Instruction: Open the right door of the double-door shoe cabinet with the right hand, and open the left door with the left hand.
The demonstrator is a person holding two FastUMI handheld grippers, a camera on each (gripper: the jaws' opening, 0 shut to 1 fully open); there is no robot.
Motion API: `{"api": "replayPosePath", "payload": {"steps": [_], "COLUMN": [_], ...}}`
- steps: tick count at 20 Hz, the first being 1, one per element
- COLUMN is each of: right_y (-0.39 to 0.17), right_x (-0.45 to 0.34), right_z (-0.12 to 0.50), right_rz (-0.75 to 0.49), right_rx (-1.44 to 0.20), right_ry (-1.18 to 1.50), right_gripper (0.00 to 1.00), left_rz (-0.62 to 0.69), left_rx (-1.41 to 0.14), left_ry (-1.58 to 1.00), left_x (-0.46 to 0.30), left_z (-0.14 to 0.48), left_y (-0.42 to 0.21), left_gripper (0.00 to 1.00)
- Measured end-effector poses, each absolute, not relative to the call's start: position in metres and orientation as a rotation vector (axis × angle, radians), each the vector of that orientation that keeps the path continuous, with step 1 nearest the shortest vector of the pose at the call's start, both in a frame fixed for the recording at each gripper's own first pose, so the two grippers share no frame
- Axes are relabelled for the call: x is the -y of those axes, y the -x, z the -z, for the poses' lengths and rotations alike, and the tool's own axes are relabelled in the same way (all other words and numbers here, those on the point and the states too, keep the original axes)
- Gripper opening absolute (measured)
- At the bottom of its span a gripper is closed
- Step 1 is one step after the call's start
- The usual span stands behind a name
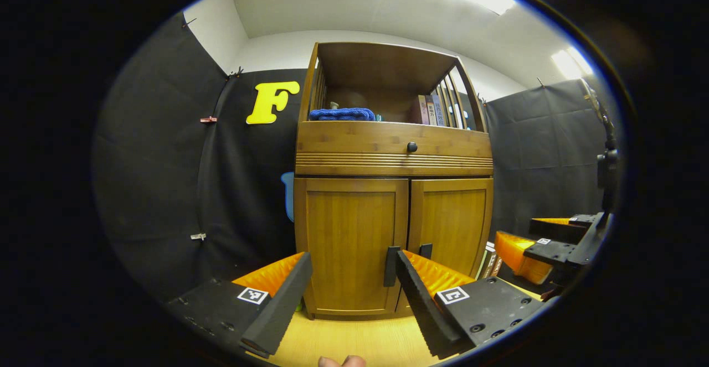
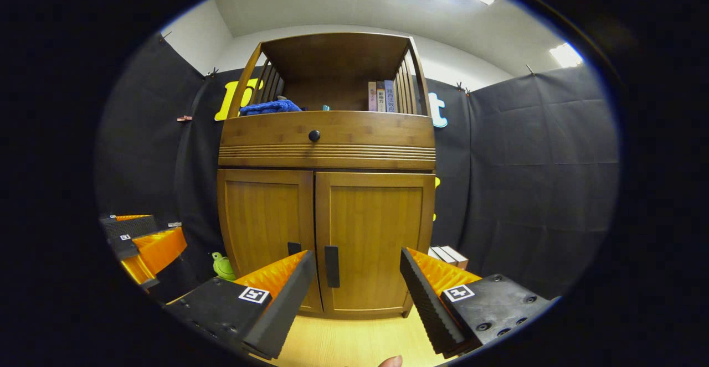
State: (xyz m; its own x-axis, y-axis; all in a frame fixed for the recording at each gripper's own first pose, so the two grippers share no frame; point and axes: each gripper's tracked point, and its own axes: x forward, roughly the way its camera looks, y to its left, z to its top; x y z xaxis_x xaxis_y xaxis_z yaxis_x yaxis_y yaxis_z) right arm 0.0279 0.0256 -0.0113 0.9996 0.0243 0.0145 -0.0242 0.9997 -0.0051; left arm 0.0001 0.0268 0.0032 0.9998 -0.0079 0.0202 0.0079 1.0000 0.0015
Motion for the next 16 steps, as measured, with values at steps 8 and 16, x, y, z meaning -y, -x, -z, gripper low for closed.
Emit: {"api": "replayPosePath", "payload": {"steps": [8,16], "right_y": [-0.122,-0.2], "right_x": [-0.061,-0.072], "right_z": [0.066,0.148], "right_rz": [-0.095,-0.093], "right_rx": [-0.046,-0.189], "right_ry": [-0.015,-0.075], "right_gripper": [0.98,0.98], "left_rz": [-0.03,-0.059], "left_rx": [0.018,-0.008], "left_ry": [-0.028,-0.037], "left_x": [-0.042,-0.052], "left_z": [0.006,0.02], "left_y": [-0.015,-0.039], "left_gripper": [0.95,0.94]}}
